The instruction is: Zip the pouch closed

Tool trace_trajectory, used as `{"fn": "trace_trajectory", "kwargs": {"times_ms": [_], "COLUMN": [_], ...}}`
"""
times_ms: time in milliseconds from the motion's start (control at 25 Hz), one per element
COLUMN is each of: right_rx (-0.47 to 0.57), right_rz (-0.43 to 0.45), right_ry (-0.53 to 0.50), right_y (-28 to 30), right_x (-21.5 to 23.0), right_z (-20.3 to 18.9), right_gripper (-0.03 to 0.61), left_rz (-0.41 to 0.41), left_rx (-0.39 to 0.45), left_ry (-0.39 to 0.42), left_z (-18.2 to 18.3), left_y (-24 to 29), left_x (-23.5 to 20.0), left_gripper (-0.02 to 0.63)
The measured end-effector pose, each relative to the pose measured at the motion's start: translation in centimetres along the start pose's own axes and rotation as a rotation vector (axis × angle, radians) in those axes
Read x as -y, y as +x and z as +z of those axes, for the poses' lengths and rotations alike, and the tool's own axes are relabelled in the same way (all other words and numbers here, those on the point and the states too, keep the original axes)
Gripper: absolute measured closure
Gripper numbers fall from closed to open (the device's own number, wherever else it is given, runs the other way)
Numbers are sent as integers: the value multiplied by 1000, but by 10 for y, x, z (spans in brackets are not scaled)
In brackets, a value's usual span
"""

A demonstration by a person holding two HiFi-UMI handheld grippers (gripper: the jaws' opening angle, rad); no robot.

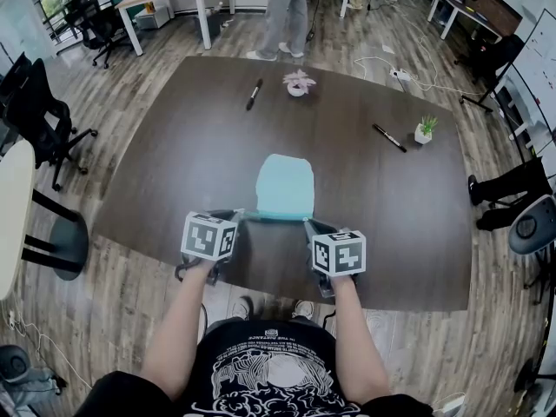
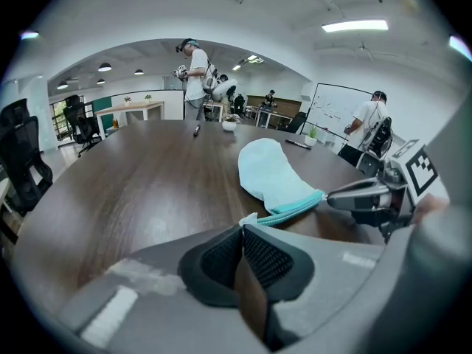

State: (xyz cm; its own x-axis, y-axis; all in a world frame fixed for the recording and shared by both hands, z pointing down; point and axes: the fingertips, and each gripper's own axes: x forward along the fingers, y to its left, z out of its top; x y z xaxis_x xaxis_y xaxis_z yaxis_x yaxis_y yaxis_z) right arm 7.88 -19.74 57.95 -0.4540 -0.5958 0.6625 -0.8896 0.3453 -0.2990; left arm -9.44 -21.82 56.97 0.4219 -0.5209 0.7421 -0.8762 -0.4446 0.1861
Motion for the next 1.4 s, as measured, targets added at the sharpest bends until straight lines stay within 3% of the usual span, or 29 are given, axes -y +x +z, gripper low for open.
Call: {"fn": "trace_trajectory", "kwargs": {"times_ms": [480,680,800,1080,1400], "right_rx": [-8,-3,1,61,164], "right_rz": [-14,-6,-4,-11,-34], "right_ry": [0,16,19,12,-22], "right_y": [1,-1,-2,-18,-49], "right_x": [0,3,2,6,7], "right_z": [-2,-2,0,30,82], "right_gripper": [566,531,529,529,529], "left_rz": [-9,-26,-22,-28,-79], "left_rx": [-21,-7,2,90,169], "left_ry": [12,-4,-15,3,77], "left_z": [-8,-5,-4,32,84], "left_y": [1,0,0,-11,-22], "left_x": [-1,3,0,5,34], "left_gripper": [595,521,517,517,517]}}
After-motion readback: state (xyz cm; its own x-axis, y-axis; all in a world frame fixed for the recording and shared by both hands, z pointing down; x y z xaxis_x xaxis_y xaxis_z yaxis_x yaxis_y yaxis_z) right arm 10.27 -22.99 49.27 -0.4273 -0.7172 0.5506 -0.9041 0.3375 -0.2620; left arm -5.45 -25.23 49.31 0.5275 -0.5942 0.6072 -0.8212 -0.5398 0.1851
